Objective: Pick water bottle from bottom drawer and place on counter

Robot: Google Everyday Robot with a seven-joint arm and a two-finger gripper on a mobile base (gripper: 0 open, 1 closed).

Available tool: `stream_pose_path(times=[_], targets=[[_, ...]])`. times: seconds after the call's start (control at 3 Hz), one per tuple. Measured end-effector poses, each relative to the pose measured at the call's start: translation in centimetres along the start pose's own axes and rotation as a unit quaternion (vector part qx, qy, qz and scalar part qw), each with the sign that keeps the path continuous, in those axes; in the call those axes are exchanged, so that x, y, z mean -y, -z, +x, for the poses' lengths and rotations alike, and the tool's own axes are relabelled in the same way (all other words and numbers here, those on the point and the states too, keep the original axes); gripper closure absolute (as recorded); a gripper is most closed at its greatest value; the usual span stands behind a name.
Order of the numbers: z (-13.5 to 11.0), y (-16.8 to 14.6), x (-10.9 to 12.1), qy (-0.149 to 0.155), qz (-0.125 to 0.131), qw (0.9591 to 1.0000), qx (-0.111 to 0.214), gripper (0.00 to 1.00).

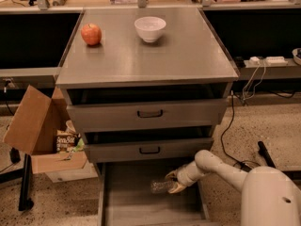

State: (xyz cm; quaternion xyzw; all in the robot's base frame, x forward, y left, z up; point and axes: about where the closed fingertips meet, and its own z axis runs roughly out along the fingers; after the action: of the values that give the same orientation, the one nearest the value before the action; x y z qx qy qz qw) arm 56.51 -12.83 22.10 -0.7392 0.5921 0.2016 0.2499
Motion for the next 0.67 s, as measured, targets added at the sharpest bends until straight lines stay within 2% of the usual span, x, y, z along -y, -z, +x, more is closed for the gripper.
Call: stream_pose_path(times=[0.33, 0.67], targets=[[-3.93, 5.05, 0.75, 0.027, 0.018, 0.9994, 0.009, 1.0], [-4.36, 5.12, 0.76, 0.028, 0.015, 0.9994, 0.016, 1.0]])
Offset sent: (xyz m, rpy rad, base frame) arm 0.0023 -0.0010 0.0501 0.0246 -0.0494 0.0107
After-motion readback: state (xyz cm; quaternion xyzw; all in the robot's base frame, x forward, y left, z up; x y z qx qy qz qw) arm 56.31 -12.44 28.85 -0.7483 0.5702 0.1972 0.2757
